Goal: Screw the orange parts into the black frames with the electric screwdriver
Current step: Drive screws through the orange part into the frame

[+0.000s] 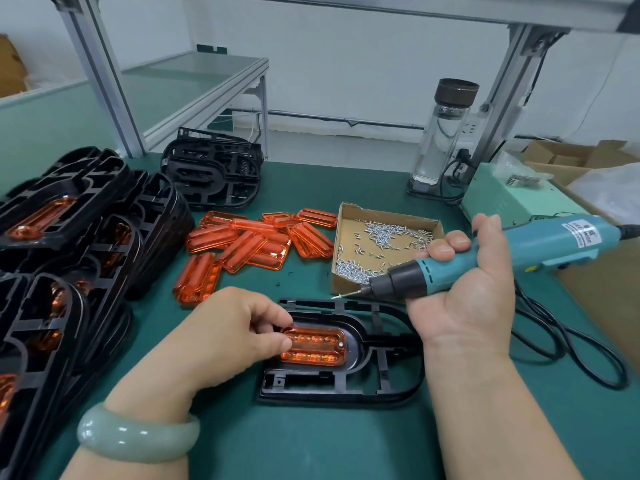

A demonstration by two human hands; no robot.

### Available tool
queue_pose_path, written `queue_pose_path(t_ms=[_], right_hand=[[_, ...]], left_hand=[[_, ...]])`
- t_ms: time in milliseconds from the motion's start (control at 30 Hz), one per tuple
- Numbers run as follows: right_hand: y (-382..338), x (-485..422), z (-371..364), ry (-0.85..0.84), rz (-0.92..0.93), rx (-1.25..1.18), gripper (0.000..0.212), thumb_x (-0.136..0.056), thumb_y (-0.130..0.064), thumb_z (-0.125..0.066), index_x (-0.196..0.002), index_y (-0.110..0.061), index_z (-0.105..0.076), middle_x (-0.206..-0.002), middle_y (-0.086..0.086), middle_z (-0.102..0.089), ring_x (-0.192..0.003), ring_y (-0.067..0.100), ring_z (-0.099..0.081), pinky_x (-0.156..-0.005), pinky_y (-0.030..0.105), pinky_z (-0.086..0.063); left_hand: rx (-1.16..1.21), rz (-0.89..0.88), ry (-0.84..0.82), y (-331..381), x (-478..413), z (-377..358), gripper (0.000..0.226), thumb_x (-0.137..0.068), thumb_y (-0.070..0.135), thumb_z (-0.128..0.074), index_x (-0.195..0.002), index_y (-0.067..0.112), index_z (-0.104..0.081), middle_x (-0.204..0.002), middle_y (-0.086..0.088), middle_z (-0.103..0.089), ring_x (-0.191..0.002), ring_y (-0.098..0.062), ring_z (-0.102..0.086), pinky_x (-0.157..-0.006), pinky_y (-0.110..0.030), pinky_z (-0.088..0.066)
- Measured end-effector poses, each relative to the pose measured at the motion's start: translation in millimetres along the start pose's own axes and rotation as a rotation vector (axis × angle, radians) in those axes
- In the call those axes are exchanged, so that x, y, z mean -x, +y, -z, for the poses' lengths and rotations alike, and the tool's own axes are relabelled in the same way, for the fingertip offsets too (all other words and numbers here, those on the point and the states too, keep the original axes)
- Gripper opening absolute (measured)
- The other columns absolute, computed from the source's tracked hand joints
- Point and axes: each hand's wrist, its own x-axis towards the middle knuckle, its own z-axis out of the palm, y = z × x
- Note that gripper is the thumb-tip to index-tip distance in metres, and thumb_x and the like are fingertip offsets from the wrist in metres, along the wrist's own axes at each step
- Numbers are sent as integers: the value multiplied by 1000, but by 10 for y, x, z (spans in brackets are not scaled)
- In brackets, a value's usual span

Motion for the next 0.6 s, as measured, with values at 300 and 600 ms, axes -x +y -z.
queue_pose_path(t_ms=[300,600], right_hand=[[3,-11,11,3,-4,6,18,-94,-30,-60,-80,-25,-51,-58,-11,-46,-47,4,-44,-55,18,-41],[49,-10,28,-13,-8,76,18,-94,-27,-61,-83,-23,-48,-58,-9,-47,-45,6,-44,-50,17,-41]], left_hand=[[30,-11,-41,-33,6,8,37,-64,26,-86,-87,44,-64,-73,11,-60,-54,6,-53,-56,-8,-42],[-48,-109,-36,5,-6,-108,35,-65,34,-84,-81,52,-59,-79,12,-58,-67,3,-55,-66,-13,-47]])
